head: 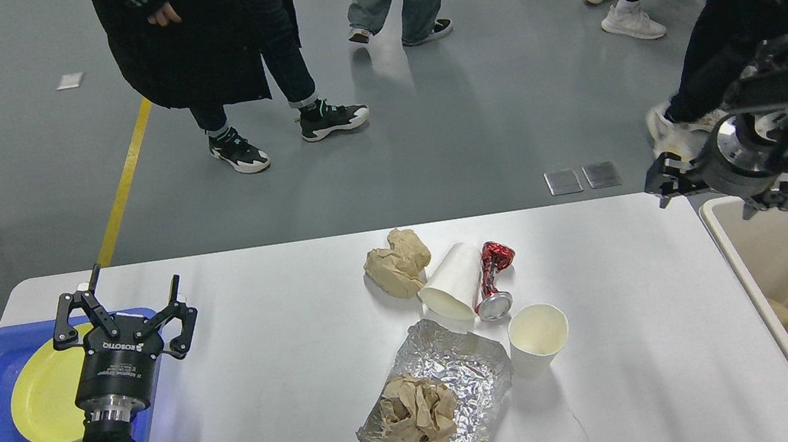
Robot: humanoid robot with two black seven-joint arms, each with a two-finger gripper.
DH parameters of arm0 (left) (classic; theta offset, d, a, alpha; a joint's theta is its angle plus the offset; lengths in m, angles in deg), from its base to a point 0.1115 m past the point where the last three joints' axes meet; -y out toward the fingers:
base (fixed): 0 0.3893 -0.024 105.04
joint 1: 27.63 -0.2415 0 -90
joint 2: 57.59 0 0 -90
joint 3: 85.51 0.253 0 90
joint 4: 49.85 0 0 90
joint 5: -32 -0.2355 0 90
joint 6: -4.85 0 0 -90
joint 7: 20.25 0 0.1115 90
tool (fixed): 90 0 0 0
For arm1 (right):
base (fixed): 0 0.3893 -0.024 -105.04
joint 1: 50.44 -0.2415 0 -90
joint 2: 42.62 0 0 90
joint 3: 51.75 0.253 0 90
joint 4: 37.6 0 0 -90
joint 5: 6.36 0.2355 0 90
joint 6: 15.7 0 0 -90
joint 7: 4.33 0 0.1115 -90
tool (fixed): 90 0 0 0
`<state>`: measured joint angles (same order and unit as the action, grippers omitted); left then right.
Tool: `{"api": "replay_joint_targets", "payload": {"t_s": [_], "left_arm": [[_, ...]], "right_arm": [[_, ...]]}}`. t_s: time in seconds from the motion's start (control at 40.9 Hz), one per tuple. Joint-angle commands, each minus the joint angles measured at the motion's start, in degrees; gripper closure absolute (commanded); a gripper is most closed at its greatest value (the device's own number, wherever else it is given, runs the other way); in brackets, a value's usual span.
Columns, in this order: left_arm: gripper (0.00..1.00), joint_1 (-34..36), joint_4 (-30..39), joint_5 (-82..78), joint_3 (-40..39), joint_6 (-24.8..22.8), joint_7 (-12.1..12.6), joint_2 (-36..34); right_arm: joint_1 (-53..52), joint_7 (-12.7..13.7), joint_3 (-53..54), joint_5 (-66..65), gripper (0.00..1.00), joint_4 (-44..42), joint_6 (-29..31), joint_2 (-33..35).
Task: Tidy desktop
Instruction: 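Move the right gripper down over the second foil tray with scraps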
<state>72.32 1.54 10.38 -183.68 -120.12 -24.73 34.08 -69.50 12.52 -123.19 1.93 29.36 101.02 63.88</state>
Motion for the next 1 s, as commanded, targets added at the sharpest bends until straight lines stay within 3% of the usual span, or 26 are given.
{"api": "replay_joint_targets", "payload": {"t_s": [0.0, 0.318, 0.782, 0.831, 0.977], "left_arm": [[0.04, 0.0, -0.1, 0.0, 0.0, 0.0, 0.0, 0.0], [0.04, 0.0, 0.0, 0.0, 0.0, 0.0, 0.0, 0.0], [0.04, 0.0, 0.0, 0.0, 0.0, 0.0, 0.0, 0.0], [0.04, 0.0, -0.1, 0.0, 0.0, 0.0, 0.0, 0.0], [0.04, 0.0, 0.0, 0.0, 0.0, 0.0, 0.0, 0.0]], "right_arm": [[-10.5, 0.2, 0.9, 0.3, 0.0, 9.3, 2.9, -3.1], [-26.9, 0.5, 4.1, 3.9, 0.0, 28.6, 4.7, -7.7], [-24.2, 0.3, 4.4, 8.1, 0.0, 29.5, 3.6, -8.5], [-22.3, 0.3, 5.0, 10.6, 0.0, 29.2, 2.8, -9.2], [-13.2, 0.4, 9.3, 18.6, 0.03, 28.8, -9.4, -11.0]]}}
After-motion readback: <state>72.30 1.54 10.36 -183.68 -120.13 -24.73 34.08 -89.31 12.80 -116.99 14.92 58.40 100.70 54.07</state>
